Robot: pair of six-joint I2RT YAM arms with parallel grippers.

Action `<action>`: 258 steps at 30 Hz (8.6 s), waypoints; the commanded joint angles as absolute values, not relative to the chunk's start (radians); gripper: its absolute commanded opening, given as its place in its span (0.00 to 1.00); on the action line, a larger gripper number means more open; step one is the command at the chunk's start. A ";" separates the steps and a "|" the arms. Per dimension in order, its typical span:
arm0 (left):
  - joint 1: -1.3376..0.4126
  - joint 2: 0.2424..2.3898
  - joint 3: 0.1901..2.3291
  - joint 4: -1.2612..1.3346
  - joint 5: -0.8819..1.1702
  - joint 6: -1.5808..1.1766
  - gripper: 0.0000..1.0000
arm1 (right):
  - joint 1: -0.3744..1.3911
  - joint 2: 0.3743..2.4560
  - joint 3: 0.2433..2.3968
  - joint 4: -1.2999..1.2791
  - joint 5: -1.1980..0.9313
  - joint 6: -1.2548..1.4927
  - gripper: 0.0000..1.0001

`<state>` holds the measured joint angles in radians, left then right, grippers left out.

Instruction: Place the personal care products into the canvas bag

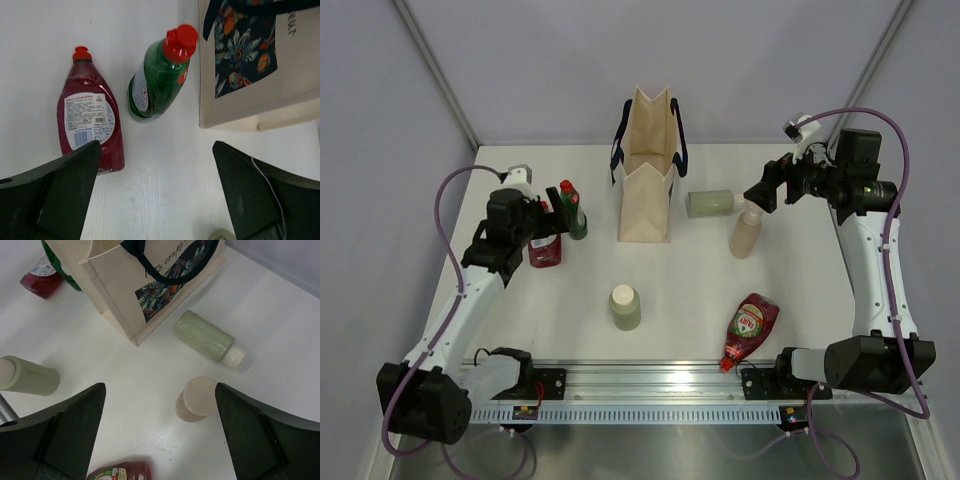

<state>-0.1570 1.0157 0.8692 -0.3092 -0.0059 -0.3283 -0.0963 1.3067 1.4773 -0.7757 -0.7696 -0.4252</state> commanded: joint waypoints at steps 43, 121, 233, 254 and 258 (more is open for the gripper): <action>-0.279 1.161 1.112 0.108 0.051 -0.278 0.00 | -0.095 1.284 1.402 -0.723 -0.965 -0.377 1.00; -0.446 0.855 0.905 -0.060 -0.092 -0.354 0.99 | 0.023 1.302 0.736 0.098 -0.184 0.027 1.00; -0.123 1.346 1.066 -0.531 -0.259 -0.413 0.99 | 0.388 1.980 1.965 -0.081 -0.549 0.008 0.92; -0.095 1.985 1.433 -0.785 -0.261 -0.304 0.98 | 0.193 1.488 1.490 -0.236 -0.902 -0.112 1.00; -0.101 2.035 1.437 -0.805 -0.267 -0.305 0.97 | 0.183 1.436 1.413 -0.233 -0.919 -0.117 1.00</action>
<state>-0.0998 1.9823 1.4273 -0.7559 -0.2604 -0.3099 0.1890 1.4757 1.4433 -0.2527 -0.8696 -0.1017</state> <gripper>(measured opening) 0.974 0.993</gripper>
